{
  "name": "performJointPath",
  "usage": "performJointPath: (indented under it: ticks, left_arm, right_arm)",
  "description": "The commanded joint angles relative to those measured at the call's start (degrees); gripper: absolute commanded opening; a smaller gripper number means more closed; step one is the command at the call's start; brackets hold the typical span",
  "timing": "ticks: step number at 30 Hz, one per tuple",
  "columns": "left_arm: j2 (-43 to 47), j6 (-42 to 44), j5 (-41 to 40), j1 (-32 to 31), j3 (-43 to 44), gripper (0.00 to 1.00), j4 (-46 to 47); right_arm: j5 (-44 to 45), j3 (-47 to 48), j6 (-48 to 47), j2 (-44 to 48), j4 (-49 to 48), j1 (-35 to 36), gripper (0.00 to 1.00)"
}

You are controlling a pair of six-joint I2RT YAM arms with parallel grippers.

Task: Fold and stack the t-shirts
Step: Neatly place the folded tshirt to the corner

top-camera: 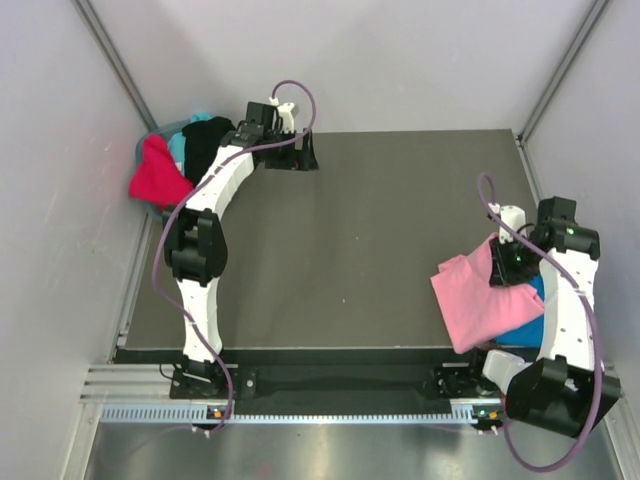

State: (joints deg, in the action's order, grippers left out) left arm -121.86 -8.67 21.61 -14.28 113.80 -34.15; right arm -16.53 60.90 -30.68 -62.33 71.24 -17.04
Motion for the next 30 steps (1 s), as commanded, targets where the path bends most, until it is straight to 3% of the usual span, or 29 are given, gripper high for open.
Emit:
performJointPath:
  ticks: [1,8,14,23,30]
  left_arm:
    - [1.5,-1.4,0.6,0.0,1.7,0.99,2.9]
    - [1.3,-1.4,-0.2,-1.3,1.6,0.99,3.4]
    - [1.3,-1.4,-0.5,-2.2,1.4,0.99,3.6]
    - [1.0,-1.7,0.3,-3.0,1.4,0.99,3.8]
    - [0.9,-1.9,0.7,-3.2,1.7,0.99,3.9]
  right_arm:
    - [0.9,-1.1,-4.9,3.9,3.2,-4.6,0.00]
    - [-1.0,-2.1,-10.8,4.0,3.3,-18.5,0.00]
    - [-2.9,0.0,-14.0,1.4,3.4,-25.2,0.00]
    - [-7.1,6.5,-13.9,-0.2,4.1,-26.0,0.00]
    - [-7.1,5.5,-13.8,2.6,4.0,-26.0,0.00]
